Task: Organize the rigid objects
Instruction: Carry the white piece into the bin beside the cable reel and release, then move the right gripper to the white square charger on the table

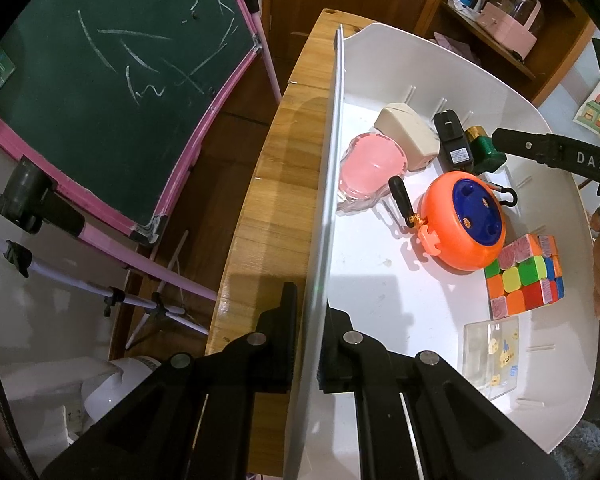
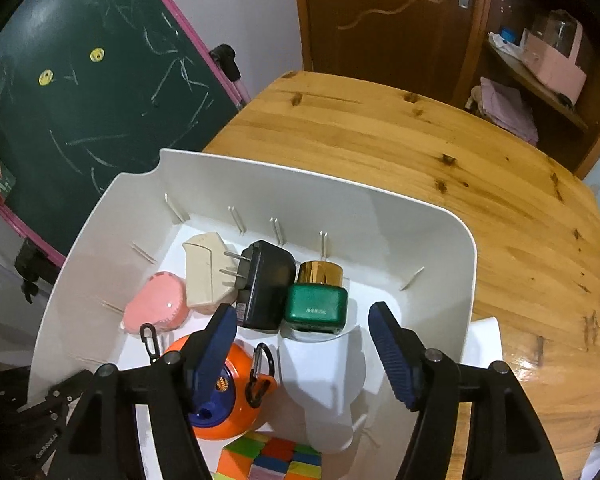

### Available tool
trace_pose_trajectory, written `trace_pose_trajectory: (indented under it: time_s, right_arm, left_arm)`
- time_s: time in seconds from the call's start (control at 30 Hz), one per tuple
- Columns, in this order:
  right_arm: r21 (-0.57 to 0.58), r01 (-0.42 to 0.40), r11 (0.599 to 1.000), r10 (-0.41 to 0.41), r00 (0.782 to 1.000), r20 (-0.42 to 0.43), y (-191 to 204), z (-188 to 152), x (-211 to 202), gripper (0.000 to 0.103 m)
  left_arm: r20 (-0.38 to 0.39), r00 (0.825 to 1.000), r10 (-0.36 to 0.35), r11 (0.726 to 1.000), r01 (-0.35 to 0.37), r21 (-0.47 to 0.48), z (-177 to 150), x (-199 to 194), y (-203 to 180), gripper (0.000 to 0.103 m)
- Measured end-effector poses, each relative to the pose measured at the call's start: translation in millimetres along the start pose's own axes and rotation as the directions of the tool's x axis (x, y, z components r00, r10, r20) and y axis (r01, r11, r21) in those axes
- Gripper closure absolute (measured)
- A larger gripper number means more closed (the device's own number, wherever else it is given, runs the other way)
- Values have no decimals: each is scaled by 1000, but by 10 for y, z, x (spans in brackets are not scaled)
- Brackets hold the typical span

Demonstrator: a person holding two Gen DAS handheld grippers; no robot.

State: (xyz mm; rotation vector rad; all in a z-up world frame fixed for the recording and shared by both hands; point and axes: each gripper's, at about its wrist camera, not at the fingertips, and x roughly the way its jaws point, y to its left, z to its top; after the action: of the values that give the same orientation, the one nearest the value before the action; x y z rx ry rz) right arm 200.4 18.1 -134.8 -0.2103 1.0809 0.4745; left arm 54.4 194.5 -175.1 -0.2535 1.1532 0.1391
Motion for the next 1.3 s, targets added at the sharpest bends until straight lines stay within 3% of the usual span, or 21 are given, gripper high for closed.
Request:
trace_pose_trajectory:
  time_s: [0.2,0.6,0.77,1.07,1.3]
  right_arm:
    - [2,-8,1000,8,1000,4,-14,2,2,34]
    - [34,-100,994,99,995,7,-128,9,-64,34]
    - [1,-110,994,110,994,2,-227,-24,-297,34]
    - [-96,26,995,-12,990,138,-702,-28,-1180,34]
    - [-105,106,989,-88,983,159,-988,-141,-1320,34]
  left_arm:
    - [0,1000,2,1000,-2,1,-4,7,10,93]
    - [-5,1000,-2,1000,2,2,-4,13,19,93]
    - [-9,1000,15,1000,-15,6,-5,20,-11,93]
    - [-14,1000,11,1000,-11,-6,-3,25,-6,93]
    - [-20,1000,18,1000,-18,-4,-1,40,-11,93]
